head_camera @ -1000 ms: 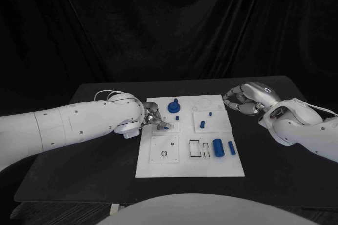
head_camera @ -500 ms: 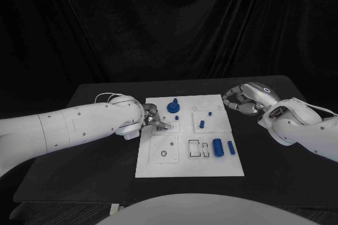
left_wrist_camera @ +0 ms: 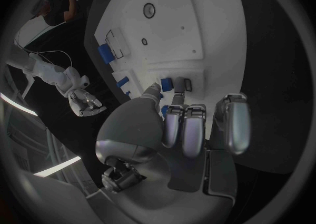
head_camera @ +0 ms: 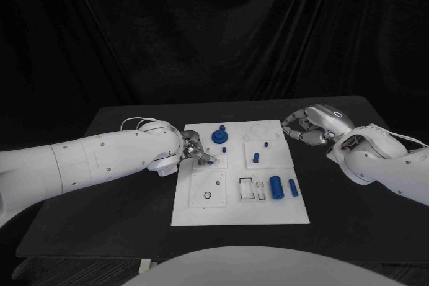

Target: Assemble the parts on the task board

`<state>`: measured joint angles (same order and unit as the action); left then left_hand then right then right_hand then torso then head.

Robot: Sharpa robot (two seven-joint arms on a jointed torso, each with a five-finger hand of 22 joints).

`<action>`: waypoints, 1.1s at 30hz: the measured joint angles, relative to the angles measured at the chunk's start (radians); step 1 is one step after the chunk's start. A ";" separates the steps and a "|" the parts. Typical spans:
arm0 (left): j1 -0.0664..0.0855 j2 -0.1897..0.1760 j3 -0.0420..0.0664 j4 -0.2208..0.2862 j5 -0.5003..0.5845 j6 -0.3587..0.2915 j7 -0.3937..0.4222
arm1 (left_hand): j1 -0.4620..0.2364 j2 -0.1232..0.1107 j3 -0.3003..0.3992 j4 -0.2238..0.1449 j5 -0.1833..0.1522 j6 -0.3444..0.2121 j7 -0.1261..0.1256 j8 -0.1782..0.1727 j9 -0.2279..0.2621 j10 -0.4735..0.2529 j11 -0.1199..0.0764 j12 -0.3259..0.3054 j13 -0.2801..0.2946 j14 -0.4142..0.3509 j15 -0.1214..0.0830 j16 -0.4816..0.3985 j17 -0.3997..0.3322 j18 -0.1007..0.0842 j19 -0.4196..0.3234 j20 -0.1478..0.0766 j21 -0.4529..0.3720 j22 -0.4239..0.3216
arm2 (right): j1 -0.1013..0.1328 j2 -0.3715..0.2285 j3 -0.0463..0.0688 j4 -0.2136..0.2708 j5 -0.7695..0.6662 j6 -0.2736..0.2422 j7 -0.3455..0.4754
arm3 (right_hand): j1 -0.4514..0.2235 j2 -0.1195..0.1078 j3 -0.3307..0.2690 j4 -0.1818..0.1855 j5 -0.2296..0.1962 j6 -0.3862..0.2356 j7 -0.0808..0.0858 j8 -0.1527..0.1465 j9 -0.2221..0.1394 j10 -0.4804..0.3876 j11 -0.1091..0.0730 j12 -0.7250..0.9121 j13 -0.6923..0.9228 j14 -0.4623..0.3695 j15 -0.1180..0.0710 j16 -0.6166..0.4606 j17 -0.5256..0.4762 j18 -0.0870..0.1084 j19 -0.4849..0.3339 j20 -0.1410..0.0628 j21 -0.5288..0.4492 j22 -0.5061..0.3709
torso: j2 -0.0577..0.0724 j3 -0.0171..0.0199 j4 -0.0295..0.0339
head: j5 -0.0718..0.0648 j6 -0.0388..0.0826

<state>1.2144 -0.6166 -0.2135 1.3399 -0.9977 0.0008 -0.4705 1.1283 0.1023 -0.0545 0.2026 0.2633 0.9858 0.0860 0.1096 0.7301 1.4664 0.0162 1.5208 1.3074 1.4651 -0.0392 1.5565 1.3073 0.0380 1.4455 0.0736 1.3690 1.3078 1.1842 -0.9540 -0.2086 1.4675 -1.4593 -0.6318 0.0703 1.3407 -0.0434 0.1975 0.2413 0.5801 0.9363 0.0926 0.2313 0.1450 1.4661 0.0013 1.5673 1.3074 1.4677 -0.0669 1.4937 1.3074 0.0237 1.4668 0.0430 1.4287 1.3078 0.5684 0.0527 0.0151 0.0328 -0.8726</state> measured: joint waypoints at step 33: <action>-0.003 0.037 0.001 -0.041 0.000 0.033 0.015 | 0.058 0.005 0.072 -0.035 0.062 0.029 -0.018 0.047 0.010 0.000 -0.015 0.000 0.000 0.002 -0.010 0.000 0.000 0.000 0.000 -0.007 0.000 0.000 | -0.004 0.001 0.000 0.000 0.001 0.000 0.000 | 0.000 0.000 0.000 0.000 0.000 0.000 0.000 0.000 0.000 0.000 0.000 0.000 0.000 0.000 0.000 0.000 0.000 0.000 0.000 0.000 0.000 0.000 | 0.000 0.0002 -0.0006 | 0.002 0.000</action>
<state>1.2115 -0.5797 -0.2123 1.2986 -0.9972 0.0333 -0.4550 1.1860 0.1073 0.0179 0.1672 0.3248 1.0150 0.0679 0.1568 0.7398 1.4664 0.0015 1.5208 1.3074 1.4673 -0.0489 1.5565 1.3073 0.0378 1.4457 0.0661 1.3690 1.3075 1.1800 -0.9530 -0.2086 1.4673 -1.4582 -0.6314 0.0707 1.3408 -0.0434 0.1975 0.2413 0.5801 0.9363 0.0926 0.2313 0.1447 1.4661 0.0013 1.5672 1.3073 1.4677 -0.0669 1.4937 1.3074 0.0237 1.4669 0.0430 1.4287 1.3075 0.5680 0.0529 0.0146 0.0350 -0.8726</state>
